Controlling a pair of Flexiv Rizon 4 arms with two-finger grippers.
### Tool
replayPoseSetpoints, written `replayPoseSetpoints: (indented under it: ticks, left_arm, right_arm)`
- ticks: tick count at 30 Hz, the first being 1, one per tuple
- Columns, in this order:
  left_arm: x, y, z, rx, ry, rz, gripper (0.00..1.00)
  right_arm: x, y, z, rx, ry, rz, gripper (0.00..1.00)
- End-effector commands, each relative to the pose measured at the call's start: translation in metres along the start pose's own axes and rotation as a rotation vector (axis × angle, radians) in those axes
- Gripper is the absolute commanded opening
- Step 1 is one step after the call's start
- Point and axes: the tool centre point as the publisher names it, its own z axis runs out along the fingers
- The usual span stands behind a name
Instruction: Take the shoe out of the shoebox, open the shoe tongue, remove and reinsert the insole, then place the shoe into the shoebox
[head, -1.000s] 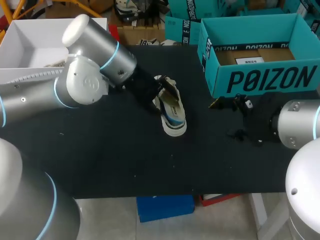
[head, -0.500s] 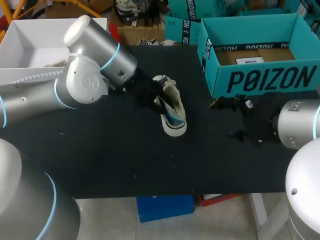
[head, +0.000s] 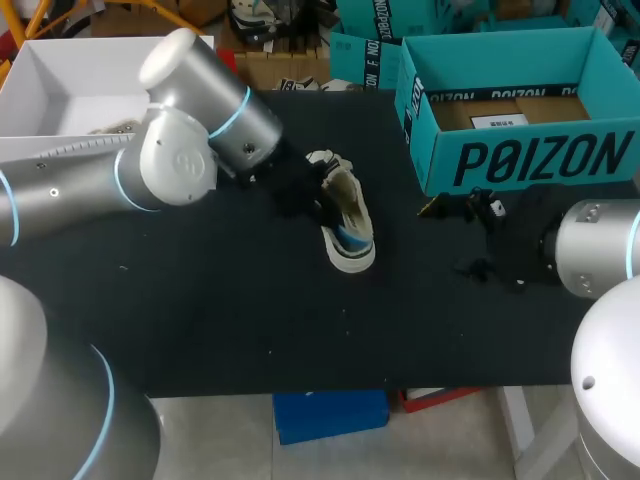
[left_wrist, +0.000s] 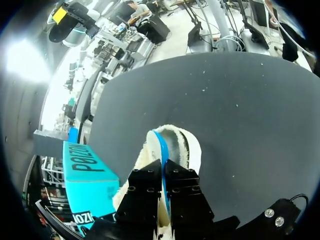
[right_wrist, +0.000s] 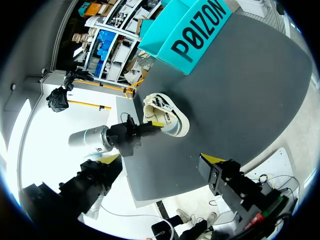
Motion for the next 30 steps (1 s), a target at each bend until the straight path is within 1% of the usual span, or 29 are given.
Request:
replayPoseSetpoints:
  ticks: [1,3,8,12,14,20,21,22,23,24,25,26,27,30]
  left_arm:
    - [-0.002,-0.001,0.0,-0.041,0.011,0.006,0.0]
    - [-0.001,0.001,-0.003,-0.076,0.019,0.01,0.0]
    - [0.003,0.008,-0.003,-0.124,0.036,0.012,0.0]
    - [0.004,0.007,0.0,-0.128,0.046,0.015,0.0]
    - [0.003,0.006,0.001,-0.145,0.056,0.029,0.0]
    - [0.001,0.006,0.002,-0.136,0.046,0.026,0.0]
    - [0.0,0.005,0.001,-0.126,0.04,0.022,0.07]
    - [-0.001,0.005,0.0,-0.115,0.035,0.015,0.11]
    - [-0.002,0.004,-0.001,-0.102,0.03,0.009,0.19]
    - [-0.003,0.004,-0.001,-0.087,0.025,0.001,0.35]
    - [-0.003,0.004,-0.002,-0.078,0.025,-0.001,0.53]
    - [-0.004,0.004,-0.003,-0.075,0.024,-0.001,0.98]
    - [-0.005,0.004,-0.004,-0.064,0.017,-0.007,1.0]
    - [-0.007,0.004,-0.008,-0.043,0.001,-0.02,1.0]
  right_arm:
    - [-0.006,-0.007,0.001,-0.155,0.012,0.015,1.0]
    - [-0.006,-0.007,0.001,-0.155,0.012,0.015,1.0]
    - [-0.006,-0.007,0.001,-0.155,0.012,0.015,1.0]
    - [-0.006,-0.007,0.001,-0.155,0.012,0.015,1.0]
    - [-0.006,-0.007,0.001,-0.155,0.012,0.015,1.0]
    - [-0.006,-0.007,0.001,-0.155,0.012,0.015,1.0]
    - [-0.006,-0.007,0.001,-0.155,0.012,0.015,1.0]
    - [-0.006,-0.007,0.001,-0.155,0.012,0.015,1.0]
    - [-0.006,-0.007,0.001,-0.155,0.012,0.015,1.0]
    - [-0.006,-0.007,0.001,-0.155,0.012,0.015,1.0]
    - [-0.006,-0.007,0.001,-0.155,0.012,0.015,1.0]
    - [-0.006,-0.007,0.001,-0.155,0.012,0.015,1.0]
    - [-0.006,-0.007,0.001,-0.155,0.012,0.015,1.0]
    - [-0.006,-0.007,0.001,-0.155,0.012,0.015,1.0]
